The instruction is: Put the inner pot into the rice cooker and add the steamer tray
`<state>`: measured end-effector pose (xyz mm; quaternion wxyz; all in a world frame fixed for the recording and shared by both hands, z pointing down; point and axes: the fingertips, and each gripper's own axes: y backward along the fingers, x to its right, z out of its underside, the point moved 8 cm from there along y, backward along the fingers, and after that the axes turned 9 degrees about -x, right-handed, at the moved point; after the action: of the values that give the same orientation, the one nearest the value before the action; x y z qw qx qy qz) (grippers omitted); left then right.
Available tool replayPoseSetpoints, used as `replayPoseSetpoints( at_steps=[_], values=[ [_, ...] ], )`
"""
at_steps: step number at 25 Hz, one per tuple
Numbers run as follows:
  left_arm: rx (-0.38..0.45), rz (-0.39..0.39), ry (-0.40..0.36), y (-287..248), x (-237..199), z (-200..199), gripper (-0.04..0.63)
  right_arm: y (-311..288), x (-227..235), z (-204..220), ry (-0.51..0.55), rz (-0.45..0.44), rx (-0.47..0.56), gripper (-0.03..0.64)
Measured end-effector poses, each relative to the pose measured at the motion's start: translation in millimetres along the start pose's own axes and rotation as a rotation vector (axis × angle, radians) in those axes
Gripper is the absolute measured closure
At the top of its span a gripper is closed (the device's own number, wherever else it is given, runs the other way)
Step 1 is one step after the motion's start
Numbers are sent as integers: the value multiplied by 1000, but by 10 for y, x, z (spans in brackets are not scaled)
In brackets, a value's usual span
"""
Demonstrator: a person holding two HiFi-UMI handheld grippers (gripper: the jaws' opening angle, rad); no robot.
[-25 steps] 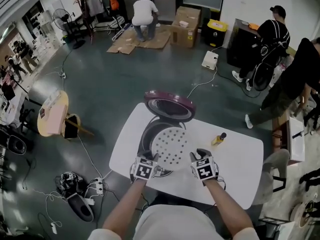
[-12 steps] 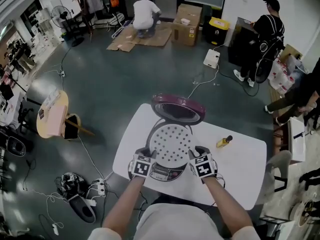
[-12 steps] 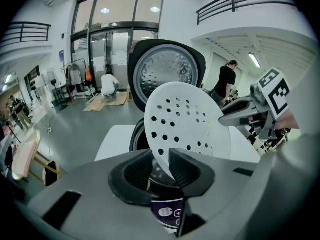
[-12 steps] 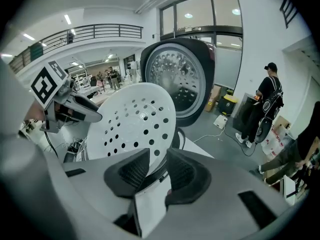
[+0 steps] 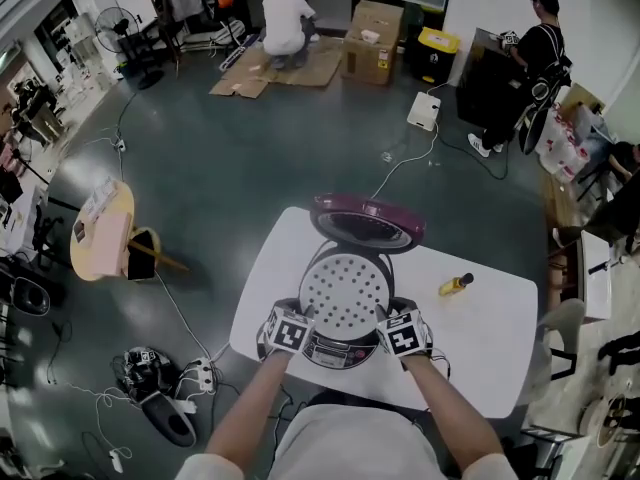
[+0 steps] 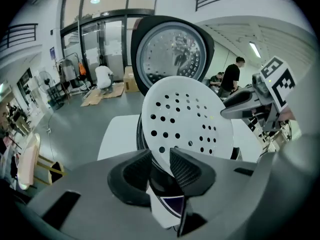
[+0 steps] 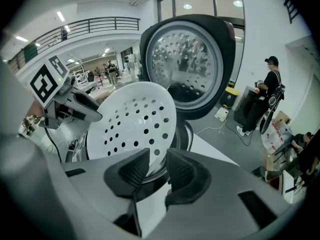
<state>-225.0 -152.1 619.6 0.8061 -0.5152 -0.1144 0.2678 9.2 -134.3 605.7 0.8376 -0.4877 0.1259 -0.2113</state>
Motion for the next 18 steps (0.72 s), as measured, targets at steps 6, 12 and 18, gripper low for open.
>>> replayPoseSetpoints(
  at_steps=[6,12,18],
  values=[
    [-35,5,-32,-112,-82,-20,466,-158,3,13,1,24,-62,497],
    [-131,11,-141,-289,-90,-66,448,-321,12,9,3,48,-143,483],
    [-161,-50,-224,-371,-99,-106,426,-369,-15,-12,-15,118,-196,473]
  ],
)
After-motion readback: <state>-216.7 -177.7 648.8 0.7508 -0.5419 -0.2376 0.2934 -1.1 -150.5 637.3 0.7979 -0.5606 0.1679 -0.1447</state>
